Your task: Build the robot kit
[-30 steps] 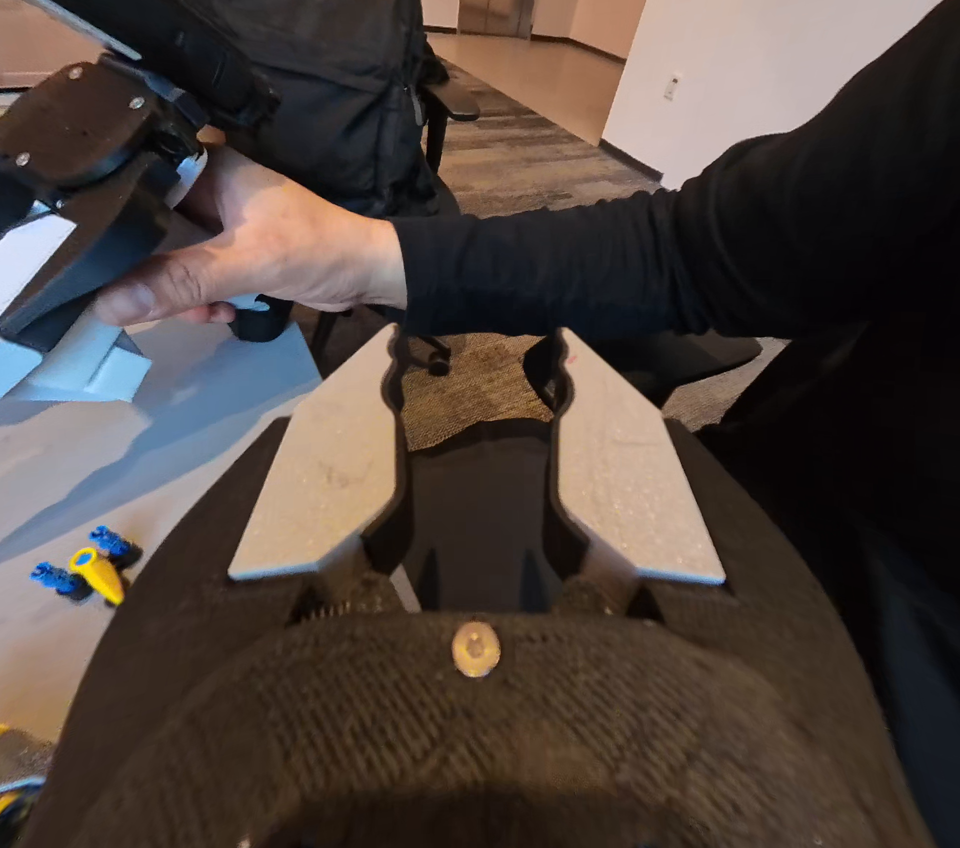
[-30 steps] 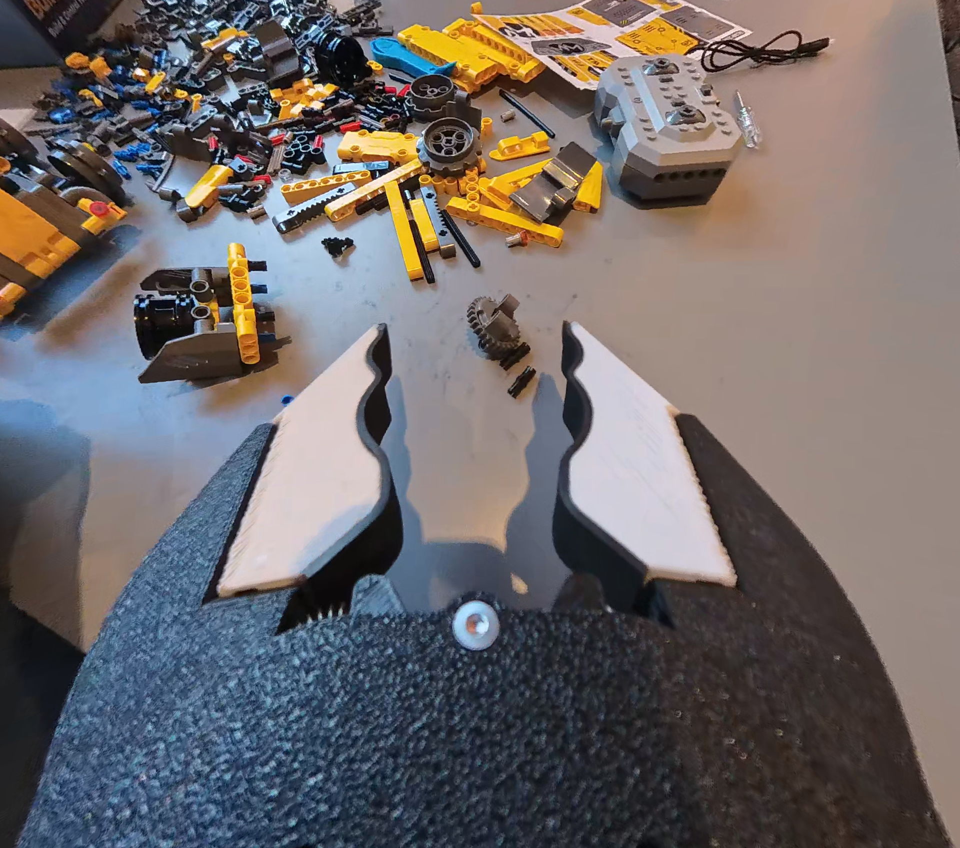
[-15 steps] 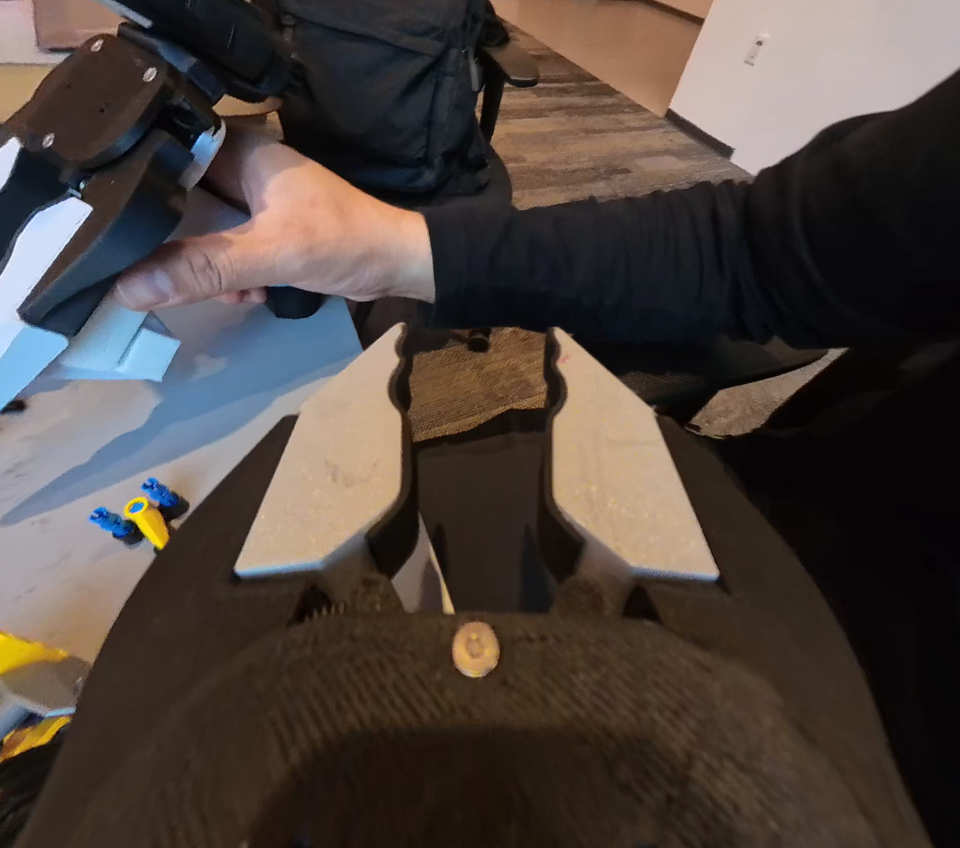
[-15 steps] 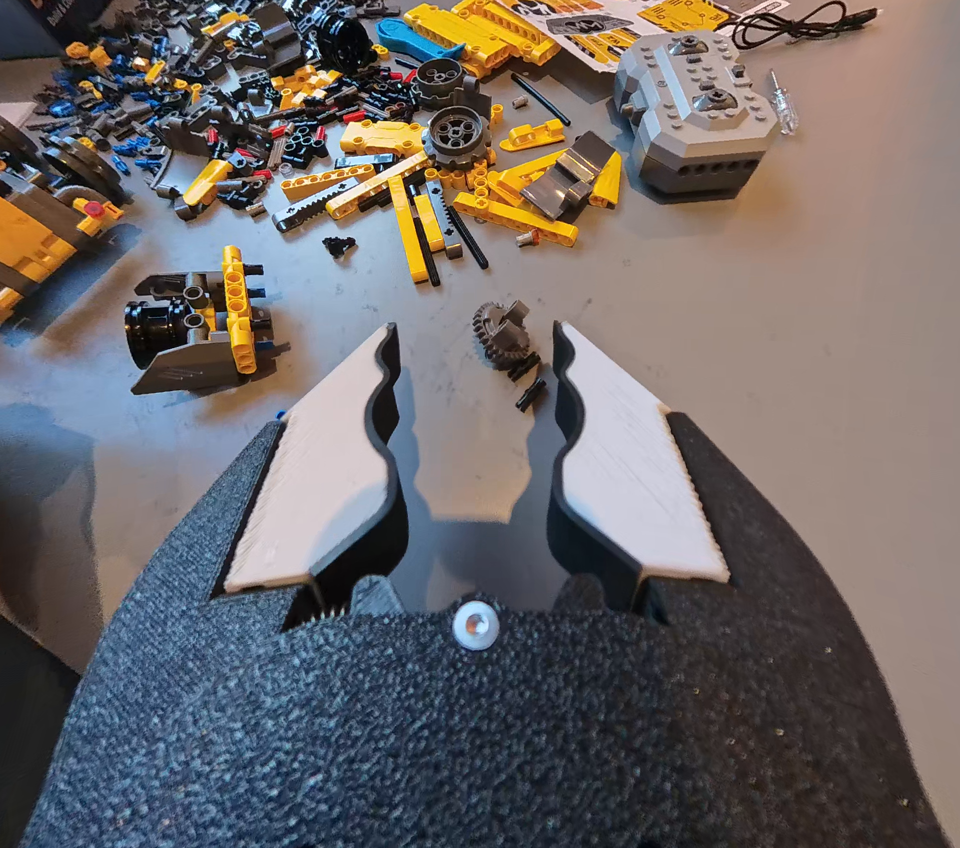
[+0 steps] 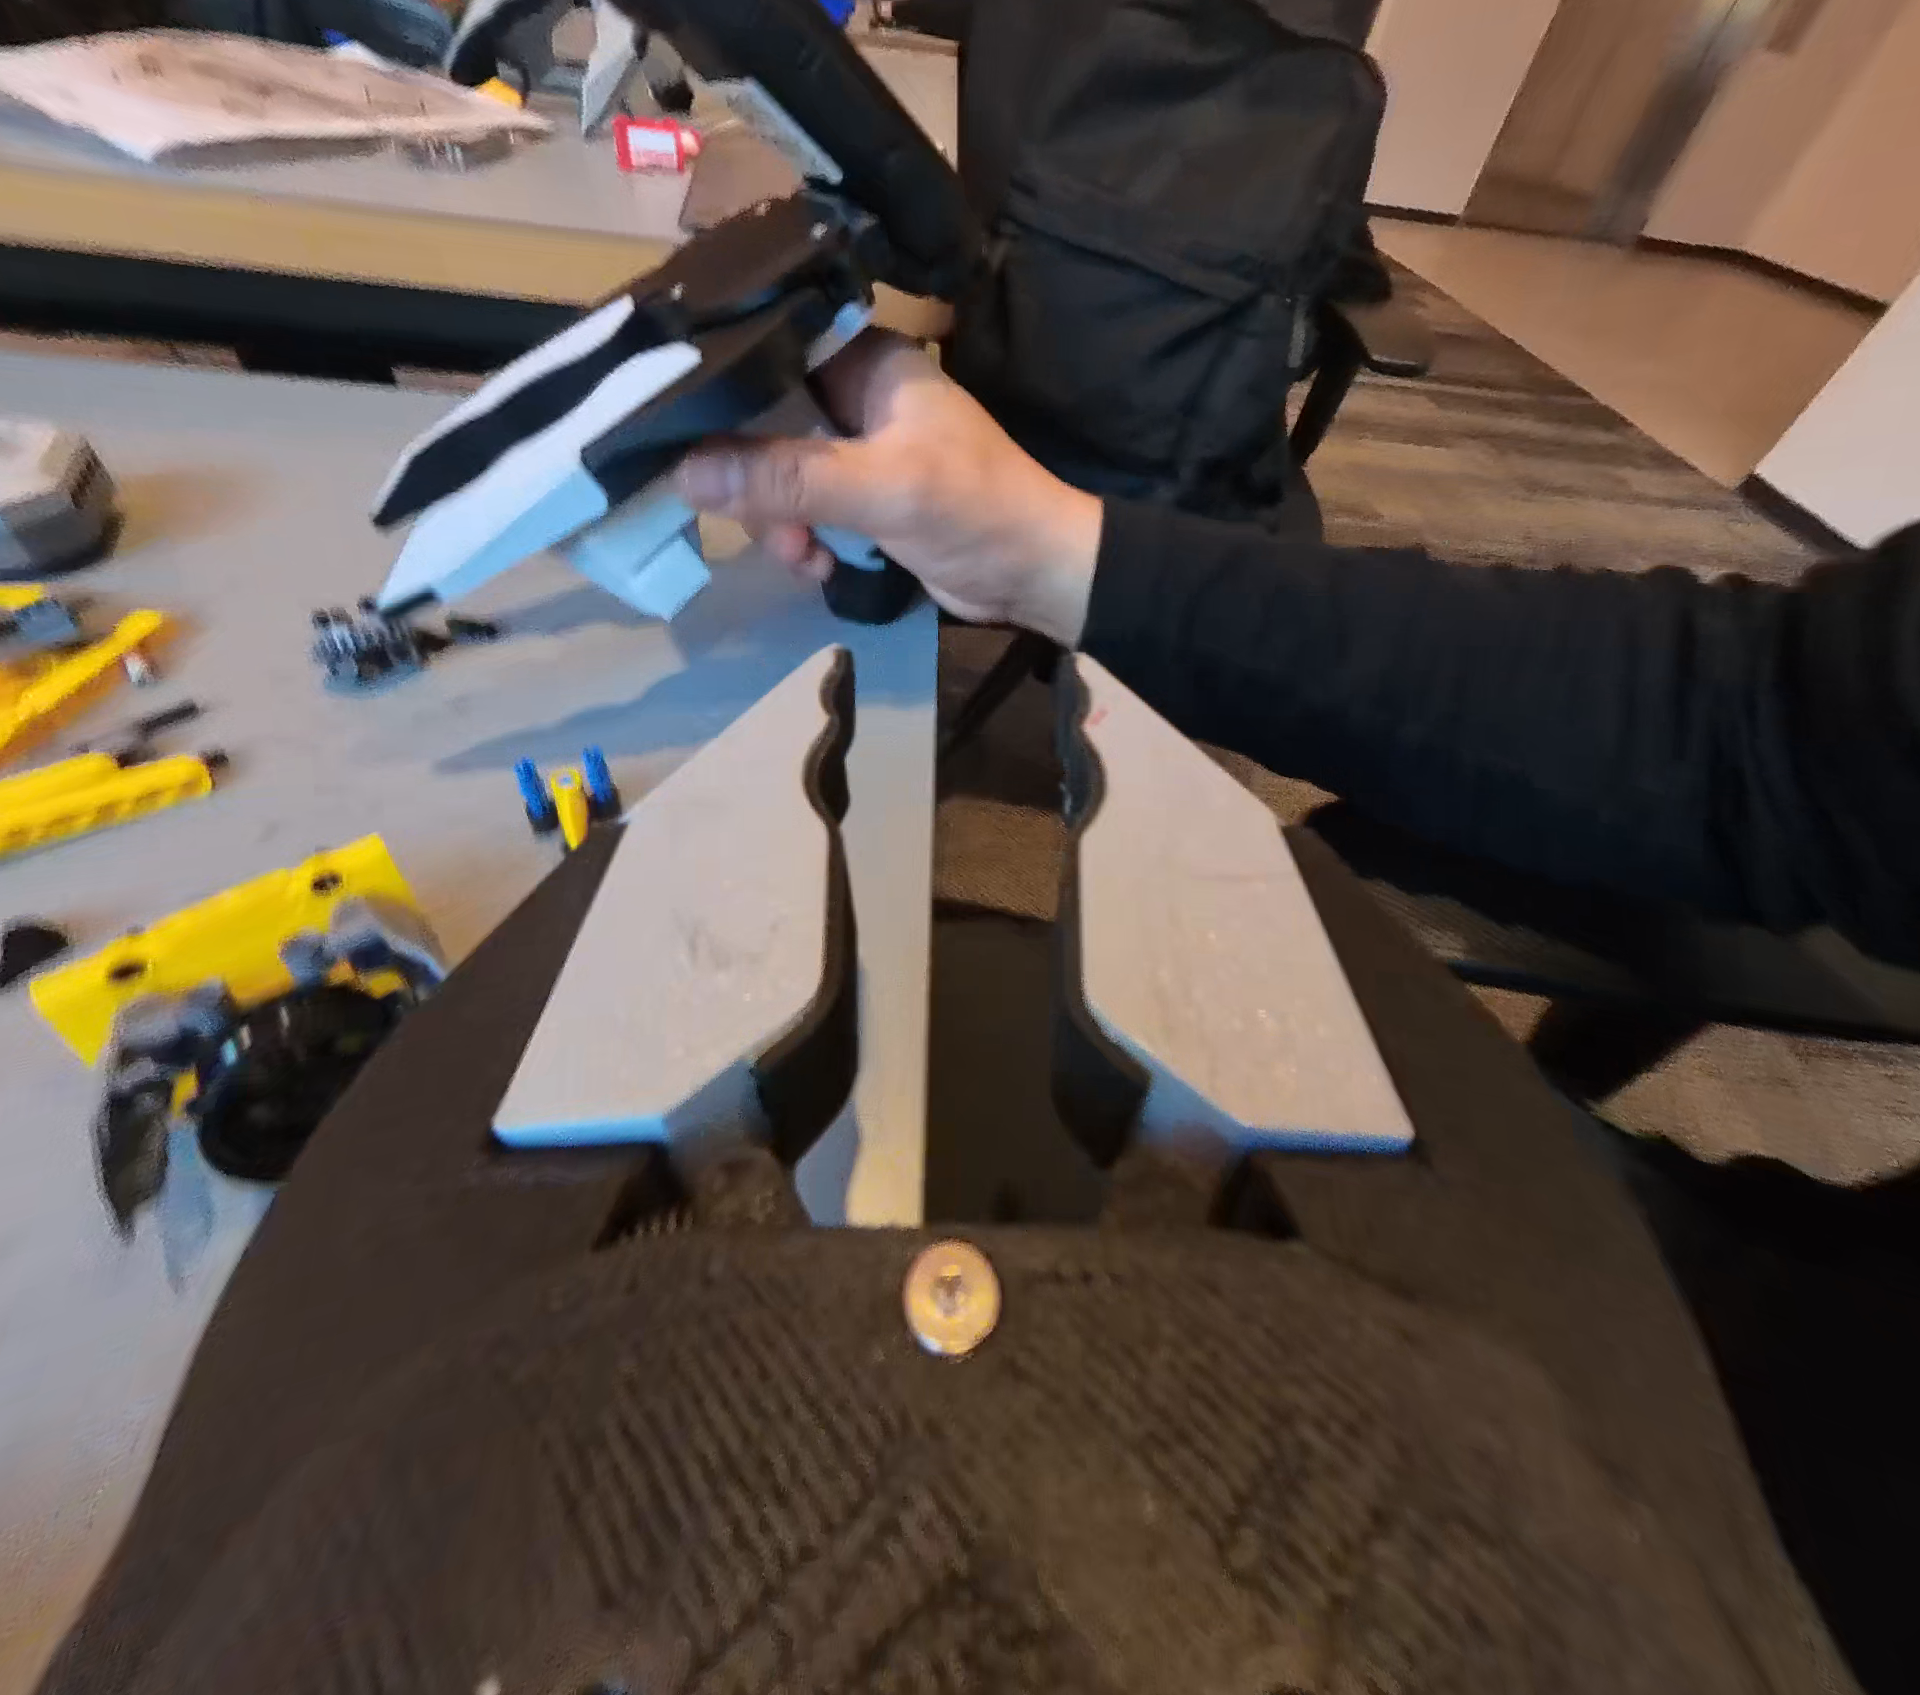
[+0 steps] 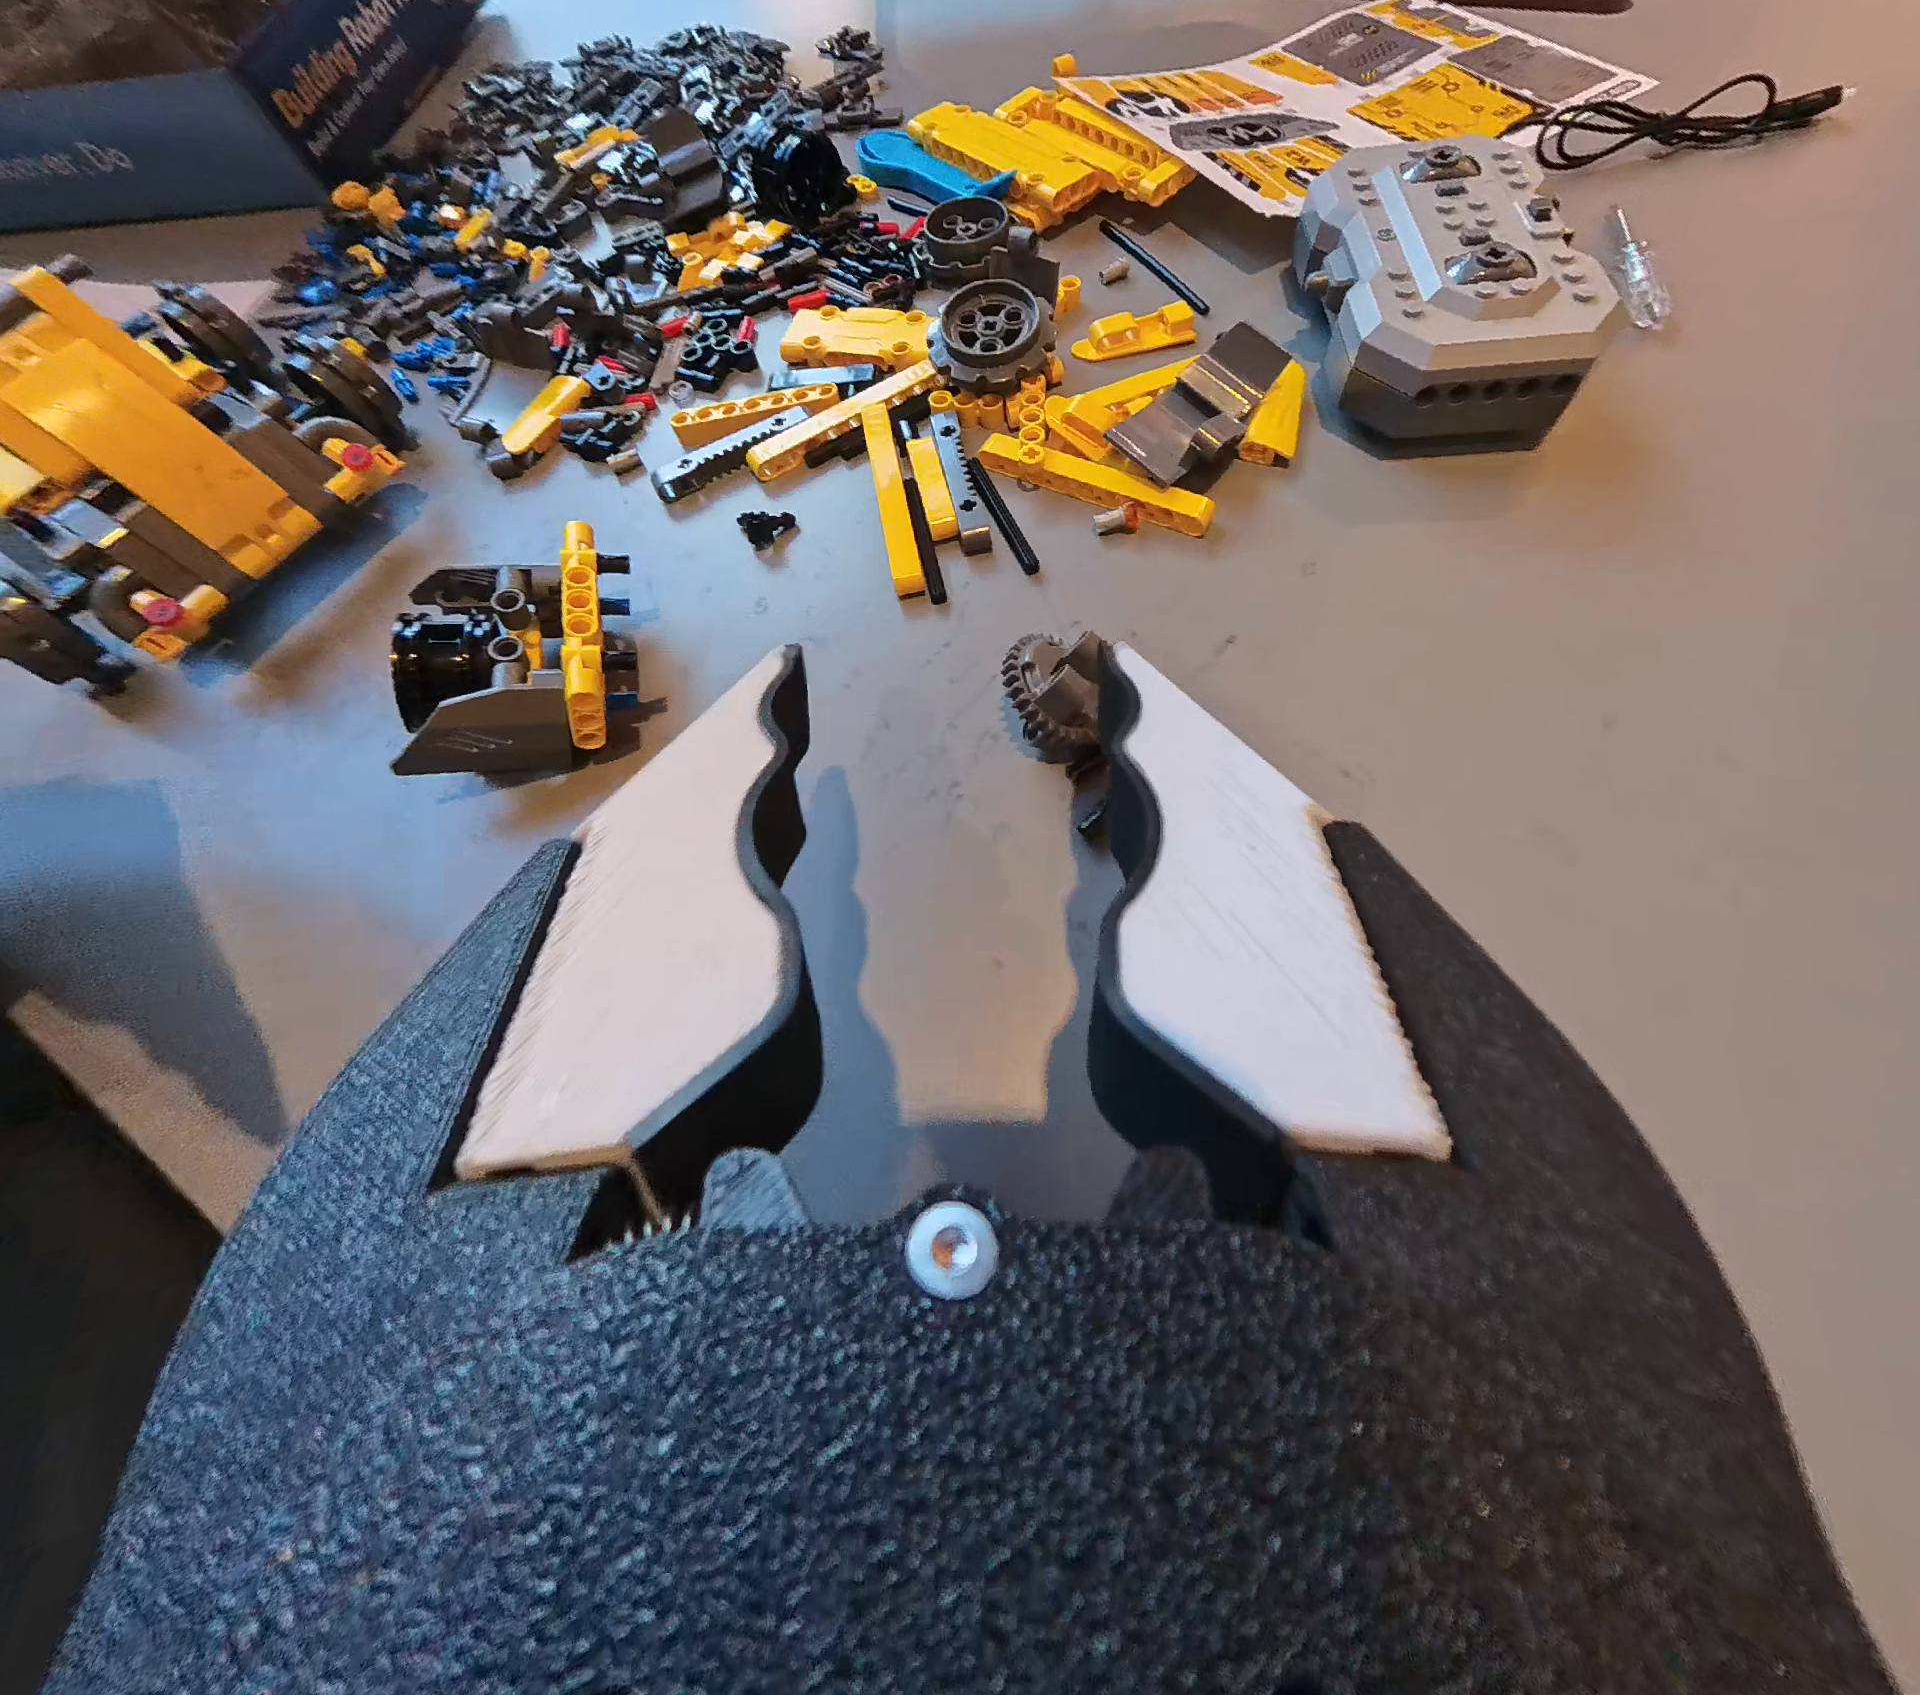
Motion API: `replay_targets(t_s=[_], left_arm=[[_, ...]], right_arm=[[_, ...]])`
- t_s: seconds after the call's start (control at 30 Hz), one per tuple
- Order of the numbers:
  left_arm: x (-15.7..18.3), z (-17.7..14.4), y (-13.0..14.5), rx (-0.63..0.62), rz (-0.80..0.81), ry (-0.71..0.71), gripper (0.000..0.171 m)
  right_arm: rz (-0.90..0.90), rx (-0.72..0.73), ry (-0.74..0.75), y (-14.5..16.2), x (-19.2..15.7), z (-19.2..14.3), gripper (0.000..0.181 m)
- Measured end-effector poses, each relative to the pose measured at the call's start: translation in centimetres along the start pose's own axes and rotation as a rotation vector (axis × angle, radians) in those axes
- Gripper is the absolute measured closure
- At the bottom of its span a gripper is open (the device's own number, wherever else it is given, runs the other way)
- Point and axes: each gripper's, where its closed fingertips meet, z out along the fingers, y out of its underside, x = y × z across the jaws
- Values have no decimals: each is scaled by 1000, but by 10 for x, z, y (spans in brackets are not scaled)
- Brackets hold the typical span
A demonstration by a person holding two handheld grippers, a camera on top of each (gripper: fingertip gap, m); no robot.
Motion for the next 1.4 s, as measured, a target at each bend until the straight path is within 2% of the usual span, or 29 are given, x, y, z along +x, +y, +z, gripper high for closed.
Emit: replay_targets(t_s=[0.07, 0.17, 0.33, 0.47, 0.6, 0.77, 0.87, 0.97, 1.13, 1.27, 1.4], left_arm=[[2, -14, 10, -50, -25, -25, 132], [-19, -27, 25, -139, 9, -191, 131], [-43, -10, 37, -238, -107, -271, 132], [-69, -6, 57, -369, -163, -397, 132], [-92, -6, 59, -412, -113, -498, 142], [-127, -9, 64, -452, -159, -589, 141], [-107, -8, 58, -417, -219, -507, 136], [-52, -16, 52, -390, -229, -365, 129], [8, -73, 56, -352, -126, -338, 127], [16, -119, 76, -328, -103, -430, 126], [17, -146, 90, -260, -159, -475, 124]], right_arm=[[18, 24, -37, -3, -2, -3, 126], [50, 60, -113, -7, -8, -8, 126], [75, 126, -141, -14, -7, -18, 131], [49, 117, -125, -12, -9, -19, 132], [29, 90, -106, -9, -9, -15, 134], [31, 11, 17, 3, 14, -14, 139], [25, -9, 29, 7, 16, -14, 138], [20, -48, 34, 12, 19, -11, 134], [30, -90, 22, 15, 24, -4, 131], [39, -80, 11, 13, 25, -3, 131], [24, -93, 8, 14, 23, -2, 132]])
